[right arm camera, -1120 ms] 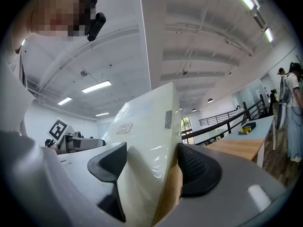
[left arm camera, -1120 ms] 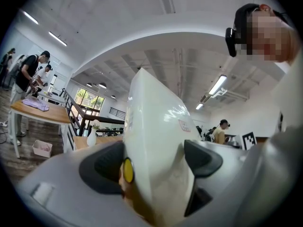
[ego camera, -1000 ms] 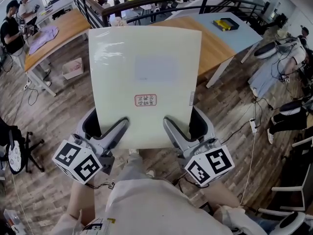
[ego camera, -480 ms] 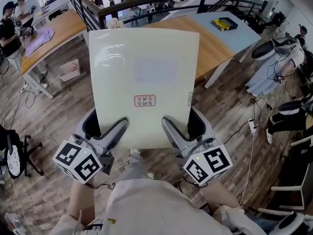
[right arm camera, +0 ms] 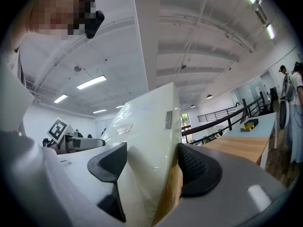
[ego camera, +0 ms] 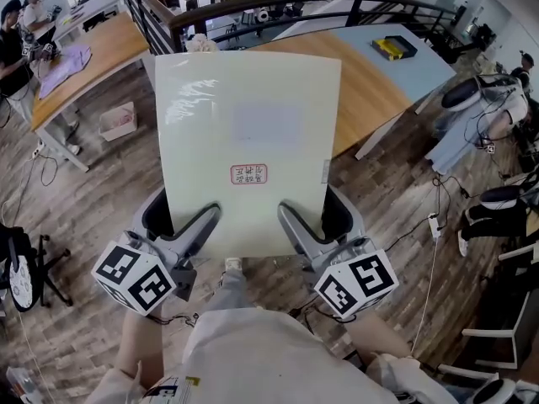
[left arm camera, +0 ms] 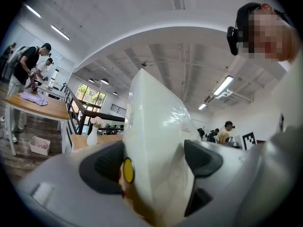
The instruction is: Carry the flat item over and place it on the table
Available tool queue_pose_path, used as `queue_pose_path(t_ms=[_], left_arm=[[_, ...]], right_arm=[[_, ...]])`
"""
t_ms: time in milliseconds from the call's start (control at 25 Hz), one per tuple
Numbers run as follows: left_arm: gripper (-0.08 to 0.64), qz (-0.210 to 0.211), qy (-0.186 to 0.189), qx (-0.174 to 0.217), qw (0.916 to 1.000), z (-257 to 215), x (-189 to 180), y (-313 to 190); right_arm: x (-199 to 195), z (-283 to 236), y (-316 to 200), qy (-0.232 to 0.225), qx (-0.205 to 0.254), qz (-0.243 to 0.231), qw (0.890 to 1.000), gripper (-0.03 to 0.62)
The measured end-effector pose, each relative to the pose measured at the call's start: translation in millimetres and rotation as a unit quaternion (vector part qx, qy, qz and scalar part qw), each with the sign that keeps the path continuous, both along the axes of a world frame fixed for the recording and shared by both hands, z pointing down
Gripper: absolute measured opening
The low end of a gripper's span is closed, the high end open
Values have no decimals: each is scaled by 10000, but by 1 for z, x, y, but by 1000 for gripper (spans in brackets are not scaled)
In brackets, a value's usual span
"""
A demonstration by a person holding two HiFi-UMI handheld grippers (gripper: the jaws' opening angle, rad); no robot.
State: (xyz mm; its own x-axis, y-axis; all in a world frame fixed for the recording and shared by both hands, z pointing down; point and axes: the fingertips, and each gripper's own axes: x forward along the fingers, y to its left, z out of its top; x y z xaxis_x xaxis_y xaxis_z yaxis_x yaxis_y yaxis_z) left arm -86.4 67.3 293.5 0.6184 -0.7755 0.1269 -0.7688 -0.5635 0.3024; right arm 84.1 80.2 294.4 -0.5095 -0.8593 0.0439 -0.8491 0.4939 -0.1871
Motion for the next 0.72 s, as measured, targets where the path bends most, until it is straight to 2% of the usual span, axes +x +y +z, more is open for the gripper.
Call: queue_pose_path(t_ms=[720], left_arm=[[402, 261, 138, -145, 9995, 1, -33, -173]], right_arm=[[-34, -3, -163, 64, -151, 300, 9994, 336]])
